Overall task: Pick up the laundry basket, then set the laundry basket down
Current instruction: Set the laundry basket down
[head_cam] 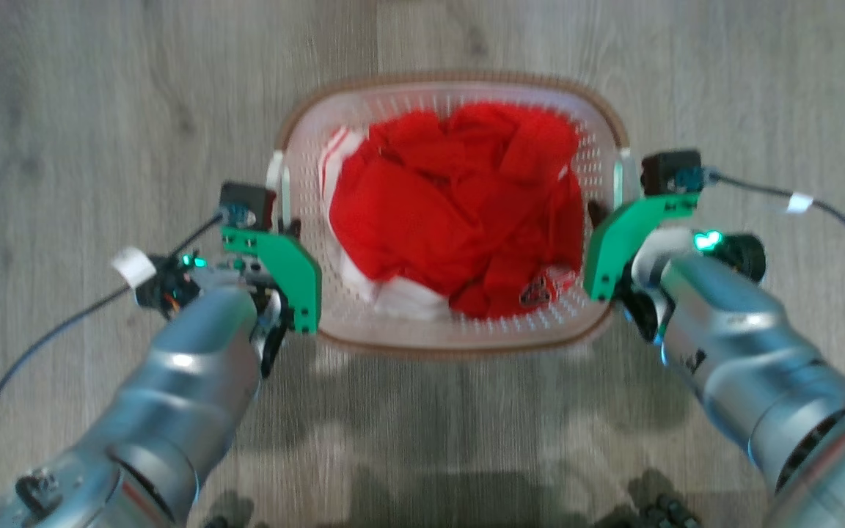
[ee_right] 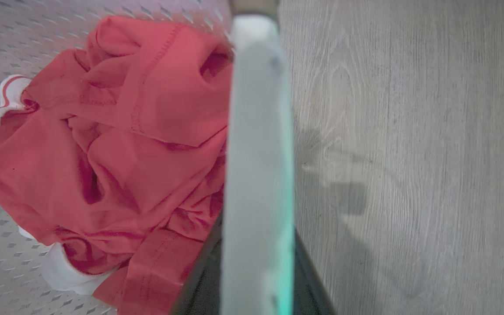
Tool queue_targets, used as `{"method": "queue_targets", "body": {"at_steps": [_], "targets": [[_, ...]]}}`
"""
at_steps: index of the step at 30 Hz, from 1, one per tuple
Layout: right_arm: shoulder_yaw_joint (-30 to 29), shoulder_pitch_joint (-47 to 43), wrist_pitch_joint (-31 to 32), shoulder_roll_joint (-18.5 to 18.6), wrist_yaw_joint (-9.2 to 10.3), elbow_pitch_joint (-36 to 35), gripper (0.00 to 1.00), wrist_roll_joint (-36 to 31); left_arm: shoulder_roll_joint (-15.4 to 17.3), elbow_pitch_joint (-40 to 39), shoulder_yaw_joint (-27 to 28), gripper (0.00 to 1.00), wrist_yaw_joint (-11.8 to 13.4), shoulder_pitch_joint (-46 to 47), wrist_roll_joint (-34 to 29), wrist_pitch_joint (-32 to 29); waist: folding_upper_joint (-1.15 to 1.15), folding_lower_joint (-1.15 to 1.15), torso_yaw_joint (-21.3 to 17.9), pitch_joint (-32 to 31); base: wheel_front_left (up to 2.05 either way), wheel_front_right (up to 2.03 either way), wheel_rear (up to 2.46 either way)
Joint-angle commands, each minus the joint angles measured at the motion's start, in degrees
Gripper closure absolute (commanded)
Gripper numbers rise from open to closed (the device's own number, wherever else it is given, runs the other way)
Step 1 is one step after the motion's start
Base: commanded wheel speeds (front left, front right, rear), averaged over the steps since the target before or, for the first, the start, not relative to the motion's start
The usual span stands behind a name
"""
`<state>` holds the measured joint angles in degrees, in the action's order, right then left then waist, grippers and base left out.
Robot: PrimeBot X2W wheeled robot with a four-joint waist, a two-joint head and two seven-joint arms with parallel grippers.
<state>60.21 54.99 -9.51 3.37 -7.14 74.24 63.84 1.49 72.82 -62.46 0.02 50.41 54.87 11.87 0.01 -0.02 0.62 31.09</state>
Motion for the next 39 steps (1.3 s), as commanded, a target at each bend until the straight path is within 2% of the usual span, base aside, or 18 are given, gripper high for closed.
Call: {"method": "queue_targets", "body": {"at_steps": [1,8,16,39], "targets": [[0.6,0.7,-1.0,-0.5,-0.35,-0.4,1.0,-1.6,1.4,0.0,0.7,1.0,0.4,3.2,-1.2,1.0,-0.01,0.02,0.5,5.3,0.0,0.0,0.0],[-1.3,5.2,-1.8,-0.3,-0.35,-0.3,1.0,-4.0,1.4,0.3,0.9,1.0,0.8,9.1,-1.7,1.9,-0.01,0.02,0.8,12.2,0.0,0.0,0.0],[-4.8,6.8,-2.1,0.1,-0.35,-0.3,1.0,-7.5,1.4,0.6,0.0,1.0,1.3,12.1,-3.2,2.5,-0.01,0.02,1.1,16.5,0.0,0.0,0.0],[-15.8,5.9,-1.6,-0.5,-0.35,-0.3,1.0,-18.7,1.4,-0.1,-1.4,1.0,1.6,12.8,-2.7,3.0,-0.01,0.02,1.6,21.5,0.0,0.0,0.0]]}}
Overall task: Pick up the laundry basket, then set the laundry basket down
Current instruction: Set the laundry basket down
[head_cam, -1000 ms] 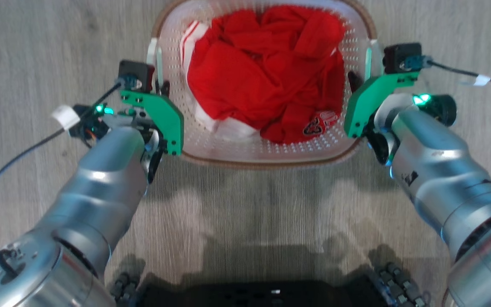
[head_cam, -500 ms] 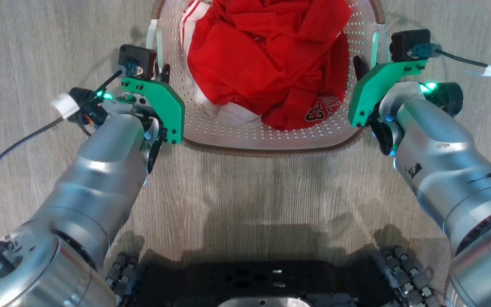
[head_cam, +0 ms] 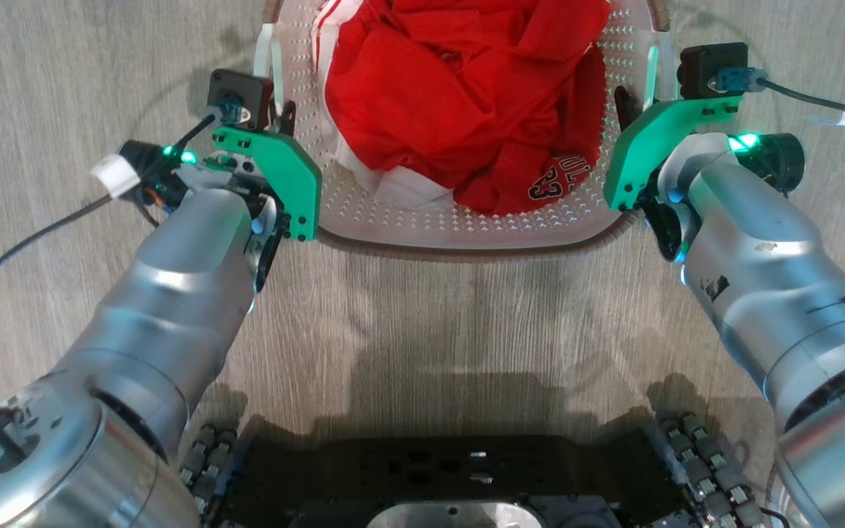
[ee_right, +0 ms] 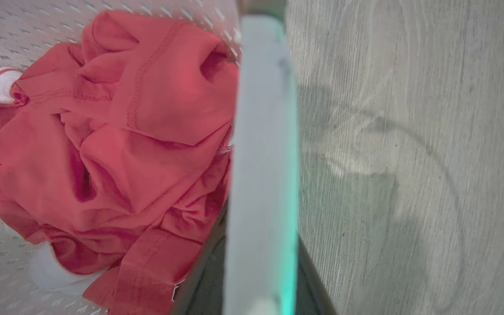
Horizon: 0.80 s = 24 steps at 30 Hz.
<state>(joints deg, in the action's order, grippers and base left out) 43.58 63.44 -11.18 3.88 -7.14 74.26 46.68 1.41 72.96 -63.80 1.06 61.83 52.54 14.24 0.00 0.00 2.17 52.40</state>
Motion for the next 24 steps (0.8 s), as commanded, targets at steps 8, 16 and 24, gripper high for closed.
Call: {"method": "queue_targets", "body": {"at_steps": [8,16,24], "targets": [[-0.4,-2.7,0.2,-1.0,-0.35,-0.3,1.0,-2.7,1.5,-0.5,-0.7,1.0,0.7,1.7,-0.1,0.7,0.0,0.0,0.4,0.8,0.0,0.0,0.0],[-0.7,-2.6,0.1,-1.0,-0.35,-0.3,0.95,-3.2,1.5,-0.4,-1.2,1.0,1.0,1.8,0.5,0.7,0.0,0.0,0.4,1.0,0.0,0.0,0.0],[-1.1,-2.6,0.3,-1.0,-0.35,-0.3,0.61,-3.7,1.5,-0.3,-1.2,0.33,1.6,1.6,1.8,-0.4,0.0,0.0,0.4,0.9,0.0,0.0,0.0]]}}
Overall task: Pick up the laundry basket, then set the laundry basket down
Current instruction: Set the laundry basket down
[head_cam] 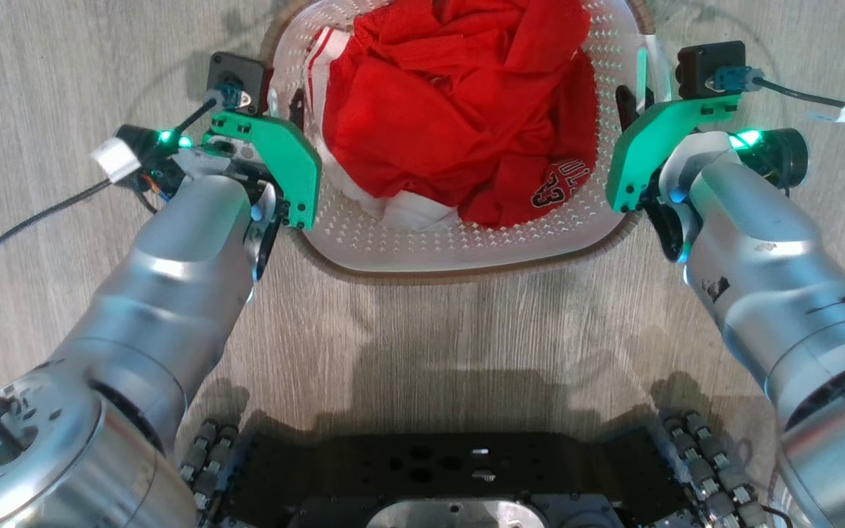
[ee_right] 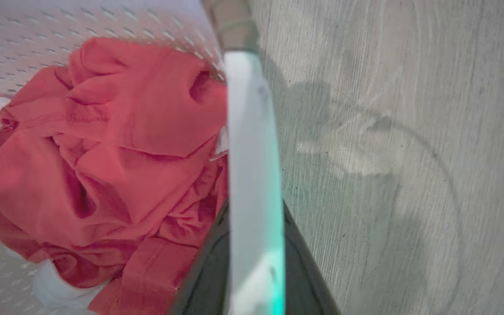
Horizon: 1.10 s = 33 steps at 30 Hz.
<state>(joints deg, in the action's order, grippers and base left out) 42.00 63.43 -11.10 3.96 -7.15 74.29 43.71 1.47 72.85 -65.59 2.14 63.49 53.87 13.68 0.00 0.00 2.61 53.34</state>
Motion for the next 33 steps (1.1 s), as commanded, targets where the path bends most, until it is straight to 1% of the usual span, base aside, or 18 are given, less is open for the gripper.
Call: {"method": "queue_targets", "body": {"at_steps": [1,2,10,17,21,26,31,32,33], "targets": [[0.4,-2.6,0.2,-1.1,-0.34,-0.3,0.27,-0.8,1.4,-0.2,0.5,0.15,0.6,-0.1,0.5,0.2,0.0,0.0,0.0,-0.1,0.0,0.0,0.0],[0.2,-2.7,0.1,-1.1,-0.34,-0.3,0.0,-0.9,1.4,-0.1,0.5,0.0,0.8,0.0,0.6,0.2,0.0,0.0,0.0,-0.1,0.0,0.0,0.0],[-0.3,-3.2,-0.4,-1.1,-0.34,-0.3,0.0,-1.2,1.4,0.3,0.8,0.0,1.1,-0.1,0.9,0.9,0.0,0.0,-0.2,-1.8,0.0,0.0,0.0],[-1.6,-3.5,-2.2,-1.1,-0.34,-0.3,0.0,-2.3,1.4,0.3,1.9,0.0,1.3,-0.9,1.0,1.3,0.0,0.0,-0.4,-4.3,0.0,0.0,0.0],[-2.7,-3.4,-3.2,-1.1,-0.34,-0.3,0.0,-3.3,2.5,-2.3,4.0,0.0,2.2,-1.5,0.0,1.3,0.0,0.0,-0.5,-6.4,0.0,0.0,0.0],[-4.1,-3.4,-3.8,-1.1,-0.34,-0.7,0.0,-4.4,4.7,-8.3,9.1,0.0,3.7,-3.9,-2.6,1.3,0.0,0.0,-0.5,-9.5,0.0,0.0,0.0],[-8.6,-4.7,-3.9,-1.1,-0.34,-3.9,0.0,-7.9,6.9,-16.6,16.7,0.0,5.2,-8.6,-8.1,1.3,0.0,0.0,-0.9,-13.0,0.0,0.0,0.0],[-8.6,-4.7,-3.9,-1.1,-0.34,-3.9,0.0,-7.9,6.9,-16.6,16.7,0.0,5.2,-8.6,-8.1,1.3,0.0,0.0,-0.9,-13.0,0.0,0.0,0.0],[-11.2,-6.3,-3.9,-1.0,-0.34,-5.9,0.0,-10.0,7.5,-19.9,20.2,0.0,5.6,-11.2,-10.9,1.3,0.0,0.0,-0.9,-14.6,0.0,0.0,0.0]]}}
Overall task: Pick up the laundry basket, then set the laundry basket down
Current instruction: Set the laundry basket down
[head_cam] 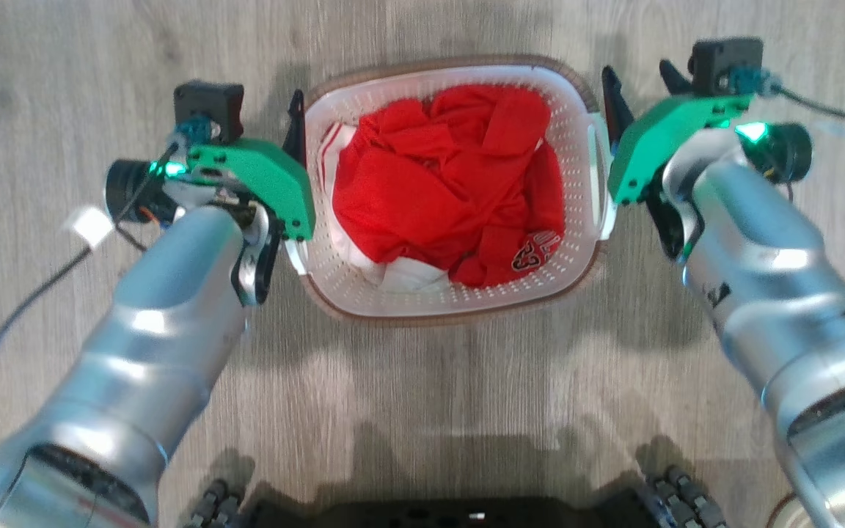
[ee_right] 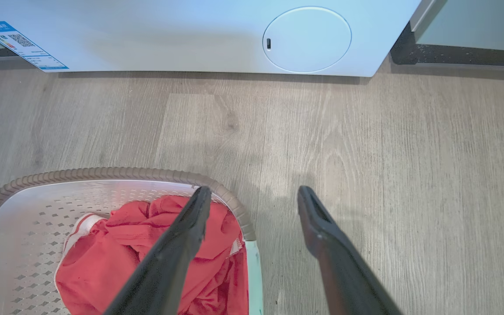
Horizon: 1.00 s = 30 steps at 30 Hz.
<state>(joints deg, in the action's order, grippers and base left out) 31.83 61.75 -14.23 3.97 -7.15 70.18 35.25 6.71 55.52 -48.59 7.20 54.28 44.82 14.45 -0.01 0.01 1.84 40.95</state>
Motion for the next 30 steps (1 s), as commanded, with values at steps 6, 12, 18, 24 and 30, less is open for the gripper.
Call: {"method": "queue_targets", "body": {"at_steps": [6,12,18,24,30], "targets": [[-8.1,-10.1,-0.8,-0.8,-0.34,-8.1,0.0,-7.9,2.5,-11.0,12.1,0.0,0.6,-9.4,-9.2,0.5,0.01,-0.01,-0.1,-6.6,0.0,0.0,0.0],[-16.1,-17.9,-0.8,-1.0,-0.34,-17.4,0.0,-16.6,1.0,-21.4,22.2,0.0,-0.3,-18.7,-18.5,0.5,0.01,-0.01,0.0,-11.8,0.0,0.0,0.0],[-20.5,-26.0,-0.8,-1.1,-0.34,-27.4,0.0,-20.0,-1.3,-29.8,29.1,0.0,-2.7,-26.8,-25.5,0.5,0.01,-0.01,0.2,-16.9,0.0,0.0,0.0],[-22.0,-33.9,-0.8,-1.1,-0.34,-35.8,0.0,-19.8,-2.7,-36.0,34.1,0.0,-5.0,-34.3,-29.6,0.5,0.01,-0.01,-0.2,-22.1,0.0,0.0,0.0],[-23.0,-42.0,-0.8,-1.1,-0.34,-43.3,0.0,-19.6,-3.4,-40.1,38.5,0.0,-6.2,-42.3,-31.8,0.5,0.01,-0.01,-1.4,-28.2,0.0,0.0,0.0]]}}
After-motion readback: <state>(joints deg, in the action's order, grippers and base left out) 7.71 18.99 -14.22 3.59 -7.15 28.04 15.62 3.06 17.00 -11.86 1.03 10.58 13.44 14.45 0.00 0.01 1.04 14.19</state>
